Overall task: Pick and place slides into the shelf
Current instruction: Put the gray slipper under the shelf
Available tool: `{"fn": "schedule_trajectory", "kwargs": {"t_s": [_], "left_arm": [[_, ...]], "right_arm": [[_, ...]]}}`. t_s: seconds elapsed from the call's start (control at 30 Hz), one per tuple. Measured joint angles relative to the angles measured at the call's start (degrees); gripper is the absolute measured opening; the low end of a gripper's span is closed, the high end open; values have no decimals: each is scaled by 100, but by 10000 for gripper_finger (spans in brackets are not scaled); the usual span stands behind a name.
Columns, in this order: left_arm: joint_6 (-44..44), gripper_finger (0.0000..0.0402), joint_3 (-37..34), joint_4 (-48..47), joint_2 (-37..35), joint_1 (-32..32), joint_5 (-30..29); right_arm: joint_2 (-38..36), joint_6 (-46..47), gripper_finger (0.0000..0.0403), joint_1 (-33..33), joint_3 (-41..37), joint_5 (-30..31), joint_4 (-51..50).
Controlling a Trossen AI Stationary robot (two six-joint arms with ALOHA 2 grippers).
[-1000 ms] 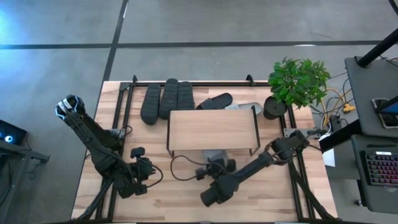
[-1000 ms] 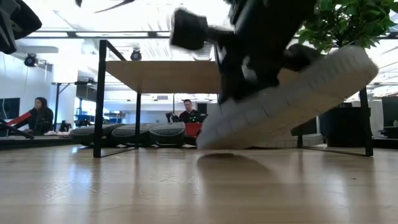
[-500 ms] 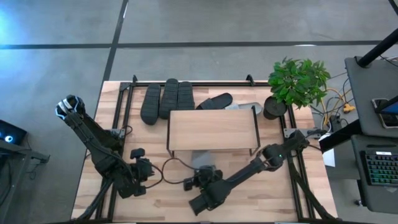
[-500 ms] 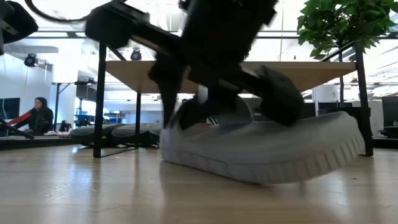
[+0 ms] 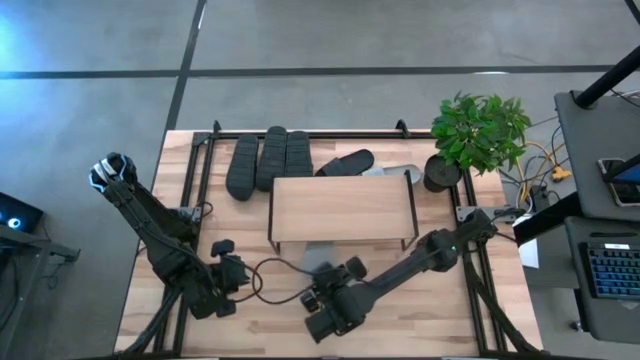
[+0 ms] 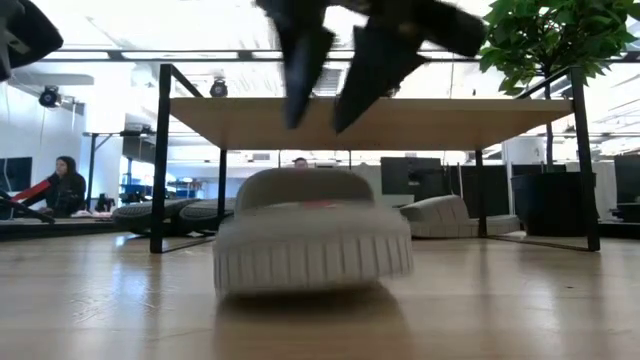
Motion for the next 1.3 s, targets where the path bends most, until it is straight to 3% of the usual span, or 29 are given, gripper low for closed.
{"fn": "schedule_trajectory", "kwargs": {"t_s": [0.13,0.23,0.4,0.73,0.97,1.17,1.3], "left_arm": [[-9,18,0,151,0,0,-126],[-55,18,0,182,0,0,-143],[-163,18,-9,179,0,0,-156],[-173,18,-11,206,2,0,-154],[-174,18,-11,208,2,-2,-234],[-207,18,-8,228,2,-2,-352],[-312,18,-7,277,2,-2,-353]], "right_arm": [[-350,-606,156,-13,-220,-918,53],[-377,-615,139,-13,-340,-1158,183],[-349,-1095,99,-156,-846,-1894,1442],[-354,-1431,30,-635,-1537,-1782,1828],[-392,-1765,27,-700,-1340,-1379,1811],[-391,-1705,29,-1003,-1362,-1284,1779],[-598,-1957,34,-866,-1368,-1407,1777]]}}
